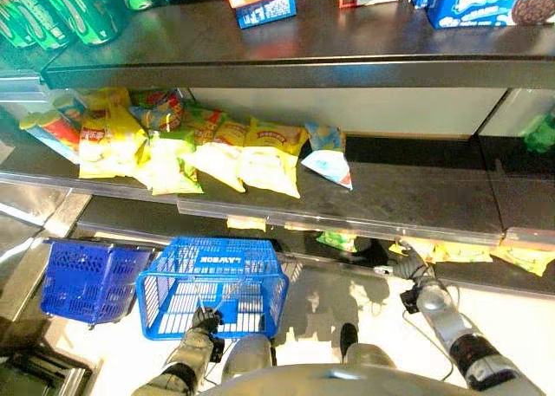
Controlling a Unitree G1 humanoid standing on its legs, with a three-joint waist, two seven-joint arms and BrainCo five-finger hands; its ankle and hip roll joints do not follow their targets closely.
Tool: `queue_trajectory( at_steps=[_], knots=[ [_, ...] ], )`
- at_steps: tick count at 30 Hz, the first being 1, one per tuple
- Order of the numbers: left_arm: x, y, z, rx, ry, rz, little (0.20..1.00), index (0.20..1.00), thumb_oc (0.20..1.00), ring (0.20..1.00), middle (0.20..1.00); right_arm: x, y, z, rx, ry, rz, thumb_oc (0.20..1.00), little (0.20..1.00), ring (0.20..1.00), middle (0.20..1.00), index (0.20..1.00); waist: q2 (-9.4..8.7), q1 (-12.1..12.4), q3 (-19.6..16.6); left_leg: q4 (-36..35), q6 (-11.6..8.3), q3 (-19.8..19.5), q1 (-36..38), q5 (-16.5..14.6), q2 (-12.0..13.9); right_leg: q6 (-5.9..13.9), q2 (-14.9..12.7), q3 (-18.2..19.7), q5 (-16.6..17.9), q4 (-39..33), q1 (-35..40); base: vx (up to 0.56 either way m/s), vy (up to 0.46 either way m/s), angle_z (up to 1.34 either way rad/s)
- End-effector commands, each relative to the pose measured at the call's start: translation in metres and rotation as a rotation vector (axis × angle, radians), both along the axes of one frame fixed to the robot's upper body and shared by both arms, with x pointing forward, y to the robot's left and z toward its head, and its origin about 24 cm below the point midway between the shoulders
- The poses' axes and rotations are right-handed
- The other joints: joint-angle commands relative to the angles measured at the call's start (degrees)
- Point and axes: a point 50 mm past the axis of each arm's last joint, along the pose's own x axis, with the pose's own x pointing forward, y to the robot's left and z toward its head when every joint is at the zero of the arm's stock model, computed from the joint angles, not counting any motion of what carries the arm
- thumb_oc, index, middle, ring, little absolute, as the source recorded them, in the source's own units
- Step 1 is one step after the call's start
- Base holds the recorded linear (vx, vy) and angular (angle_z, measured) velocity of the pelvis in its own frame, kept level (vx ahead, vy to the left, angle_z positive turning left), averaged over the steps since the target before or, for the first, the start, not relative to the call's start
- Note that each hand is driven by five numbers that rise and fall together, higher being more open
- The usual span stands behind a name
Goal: Pick up the snacks into the basket
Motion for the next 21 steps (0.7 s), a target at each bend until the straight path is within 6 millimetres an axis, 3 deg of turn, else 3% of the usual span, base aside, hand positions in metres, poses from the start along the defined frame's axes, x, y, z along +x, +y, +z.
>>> queue_trajectory(
  at_steps=[1,2,3,4,6,7,10,11,14,15,21],
  knots=[
    [-0.013,0.031,0.003,0.157,0.047,-0.006,0.200,0.200,0.200,0.200,0.200,0.006,0.007,0.023,0.078,-0.145,0.037,1.000,1.000,1.000,1.000,1.000,-1.29,0.4,0.5,-4.3,4.04,2.8,-1.4,-4.1,1.5,5.82,0.7,1.4,-0.6,2.4,-3.4,0.05,0.191,0.06],
    [-0.015,0.031,0.002,0.156,0.053,-0.005,0.200,0.200,0.200,0.200,0.200,0.009,0.004,0.038,0.081,-0.207,0.056,1.000,1.000,1.000,1.000,1.000,-0.71,0.5,0.9,-5.3,3.08,3.8,-1.8,-2.6,2.1,6.43,0.2,1.7,-1.1,1.8,-2.7,0.04,0.134,0.07],
    [-0.015,0.031,0.002,0.156,0.053,-0.005,0.200,0.200,0.200,0.200,0.200,0.009,0.004,0.038,0.081,-0.207,0.055,1.000,1.000,1.000,1.000,1.000,-0.71,0.5,0.9,-5.3,3.08,3.8,-1.8,-2.6,2.1,6.43,0.2,1.7,-1.1,1.8,-2.7,0.06,0.283,0.06],
    [-0.019,0.032,0.001,0.159,0.070,0.006,0.200,0.200,0.200,0.200,0.200,0.008,0.012,0.055,0.123,-0.285,0.105,1.000,1.000,1.000,1.000,1.000,-0.48,-0.1,0.7,-6.3,3.02,5.6,-0.5,-3.1,2.3,6.98,0.0,2.2,-1.2,1.5,-2.7,0.03,0.148,-0.01],
    [-0.019,0.032,0.000,0.159,0.071,0.005,0.200,0.200,0.200,0.200,0.200,0.007,0.012,0.055,0.122,-0.284,0.104,1.000,1.000,1.000,1.000,1.000,-0.45,0.0,0.7,-6.4,3.01,5.7,-0.4,-3.1,2.3,6.97,0.0,2.3,-1.2,1.5,-2.7,0.05,0.187,-0.09],
    [-0.019,0.034,0.000,0.171,0.083,0.003,0.200,0.200,0.200,0.200,0.200,0.006,0.018,0.070,0.162,-0.342,0.154,1.000,1.000,1.000,1.000,1.000,-1.07,-0.6,-0.4,-7.6,2.99,8.0,0.2,-3.8,2.0,8.36,-1.3,2.8,-0.1,0.3,-3.0,0.11,0.301,-0.11],
    [-0.015,0.038,0.003,0.186,0.067,0.004,0.200,0.200,0.200,0.200,0.200,0.007,0.028,0.088,0.214,-0.411,0.218,1.000,1.000,1.000,1.000,1.000,-2.21,-0.5,-0.8,-7.6,3.56,9.6,0.5,-4.5,1.5,9.27,-2.6,3.9,0.6,-0.1,-3.3,0.06,0.207,-0.24],
    [-0.011,0.042,0.005,0.199,0.059,0.000,0.200,0.200,0.200,0.200,0.200,0.010,0.033,0.104,0.221,-0.474,0.263,1.000,1.000,1.000,1.000,1.000,-3.20,-0.4,-0.8,-7.6,4.15,10.8,0.6,-5.1,0.8,10.34,-4.0,4.4,1.2,-0.3,-3.6,0.03,0.247,-0.22],
    [-0.011,0.044,0.006,0.206,0.059,0.002,0.200,0.200,0.200,0.200,0.200,0.012,0.035,0.118,0.236,-0.536,0.275,1.000,1.000,1.000,1.000,1.000,-4.02,-0.2,-1.0,-7.6,4.76,11.8,0.8,-5.8,-0.2,11.28,-5.3,4.8,1.9,-0.3,-4.1,0.03,0.193,-0.19],
    [-0.011,0.047,0.007,0.213,0.056,0.011,0.200,0.200,0.200,0.200,0.200,0.013,0.039,0.134,0.269,-0.608,0.296,1.000,1.000,1.000,1.000,1.000,-4.96,-0.1,-1.2,-7.6,5.76,12.5,0.9,-6.6,-1.1,12.26,-6.7,5.3,2.4,0.1,-4.8,0.02,0.172,-0.19],
    [-0.013,0.057,0.009,0.236,0.065,0.046,0.200,0.200,0.200,0.200,0.200,0.021,0.044,0.164,0.276,-0.765,0.292,1.000,1.000,1.000,1.000,1.000,-7.37,0.6,-1.5,-7.6,7.36,16.1,2.2,-9.0,-3.1,15.01,-9.5,5.2,6.2,2.6,-8.2,0.03,0.160,-0.30]
  ],
)
